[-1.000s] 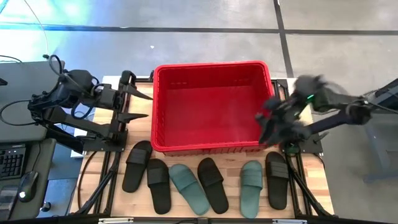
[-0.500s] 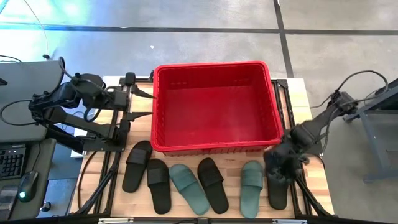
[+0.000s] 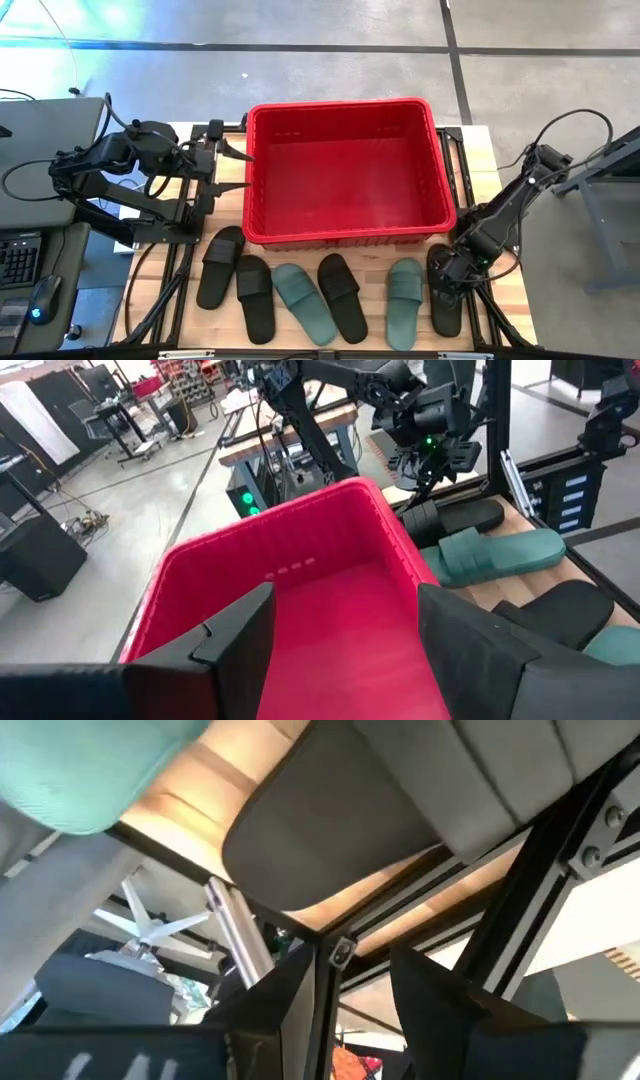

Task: Pick and place slides into bin
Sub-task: Put the black slide into the red bin

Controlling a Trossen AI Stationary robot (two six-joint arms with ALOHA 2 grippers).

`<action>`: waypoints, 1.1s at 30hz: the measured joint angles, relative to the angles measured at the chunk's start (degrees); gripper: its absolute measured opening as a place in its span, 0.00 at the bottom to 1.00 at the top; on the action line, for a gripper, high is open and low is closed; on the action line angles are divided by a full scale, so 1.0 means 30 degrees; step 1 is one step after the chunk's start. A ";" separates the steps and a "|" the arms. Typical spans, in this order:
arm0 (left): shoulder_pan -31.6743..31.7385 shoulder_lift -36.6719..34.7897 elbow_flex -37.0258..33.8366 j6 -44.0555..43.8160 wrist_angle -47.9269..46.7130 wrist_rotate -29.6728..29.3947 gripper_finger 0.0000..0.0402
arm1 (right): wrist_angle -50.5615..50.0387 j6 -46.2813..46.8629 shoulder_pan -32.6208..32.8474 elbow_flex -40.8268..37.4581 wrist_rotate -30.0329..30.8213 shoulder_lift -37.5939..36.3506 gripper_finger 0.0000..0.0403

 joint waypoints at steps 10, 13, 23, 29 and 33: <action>0.0000 -0.0014 0.0000 -0.0005 -0.0602 0.0000 0.57 | -0.0103 -0.1477 0.0142 -0.0908 0.0388 0.0000 0.30; 0.0000 -0.0007 0.0000 -0.0005 -0.0602 0.0000 0.57 | -0.0087 -0.2616 0.0142 -0.0931 0.0606 0.0007 0.30; 0.0000 -0.0015 0.0000 -0.0005 -0.0740 0.0000 0.57 | 0.0908 -0.5847 0.0083 -0.0931 0.4362 0.0015 0.33; 0.0000 -0.0015 0.0000 -0.0005 -0.0762 0.0000 0.57 | 0.0947 -0.6469 0.0083 -0.0931 0.4189 0.0015 0.33; 0.0000 0.0027 0.0000 -0.0005 -0.0757 0.0000 0.57 | 0.0917 -0.6869 0.0083 -0.0931 0.3412 0.0015 0.33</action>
